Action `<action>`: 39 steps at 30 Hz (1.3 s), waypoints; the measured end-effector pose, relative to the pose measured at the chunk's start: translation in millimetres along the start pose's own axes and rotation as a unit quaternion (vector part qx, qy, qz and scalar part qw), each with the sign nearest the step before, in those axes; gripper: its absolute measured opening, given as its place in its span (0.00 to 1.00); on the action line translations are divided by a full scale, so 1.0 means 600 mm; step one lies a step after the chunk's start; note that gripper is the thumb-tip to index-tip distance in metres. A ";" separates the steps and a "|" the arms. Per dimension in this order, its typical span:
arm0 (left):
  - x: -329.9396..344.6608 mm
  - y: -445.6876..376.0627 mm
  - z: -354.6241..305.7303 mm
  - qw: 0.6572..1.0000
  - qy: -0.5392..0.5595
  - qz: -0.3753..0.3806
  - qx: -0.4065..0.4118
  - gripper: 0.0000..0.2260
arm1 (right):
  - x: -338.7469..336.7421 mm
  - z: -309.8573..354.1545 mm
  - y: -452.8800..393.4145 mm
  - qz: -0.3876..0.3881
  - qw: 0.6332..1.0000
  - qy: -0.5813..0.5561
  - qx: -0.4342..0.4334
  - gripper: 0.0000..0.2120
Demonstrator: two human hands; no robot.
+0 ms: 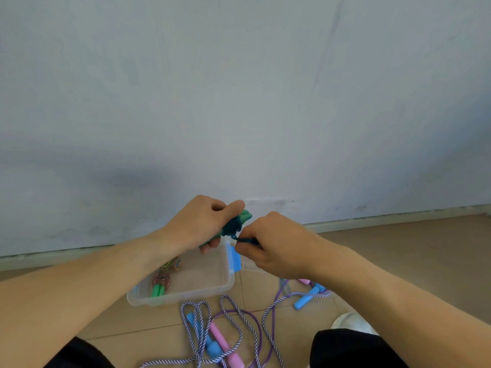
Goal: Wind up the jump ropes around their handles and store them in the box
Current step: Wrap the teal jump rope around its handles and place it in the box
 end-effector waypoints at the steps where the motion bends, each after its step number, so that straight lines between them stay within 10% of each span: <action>1: -0.001 0.000 -0.002 0.999 -0.035 -0.008 0.012 0.25 | -0.007 -0.001 0.002 -0.011 1.000 0.018 -0.002 0.17; 8: 0.031 0.005 -0.003 0.981 -0.186 0.045 -0.003 0.13 | -0.048 0.021 0.008 -0.107 0.989 0.016 -0.103 0.05; 13: 0.077 0.034 0.011 0.948 0.030 0.301 -0.100 0.44 | -0.068 -0.030 0.022 -0.172 0.961 -0.218 0.001 0.12; 17: 0.081 0.051 -0.011 0.930 0.007 0.366 -0.031 0.48 | -0.055 -0.067 0.022 -0.177 0.927 -0.329 0.024 0.14; 30: 0.029 0.036 -0.039 0.956 0.179 0.228 0.052 0.24 | -0.036 -0.082 0.003 -0.181 0.855 -0.483 0.042 0.09; 39: 0.004 0.015 -0.023 0.962 0.231 0.145 0.028 0.26 | -0.030 -0.068 0.004 -0.154 0.923 -0.348 0.059 0.11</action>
Point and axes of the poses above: each hand's wrist, its own y-axis away from the middle knuckle, its own x-axis out of the palm, z = x × y, the point moved 7 cm from there along -y, towards the middle knuckle, and after that the axes turned 11 degrees about -x, right-handed, at the moved point
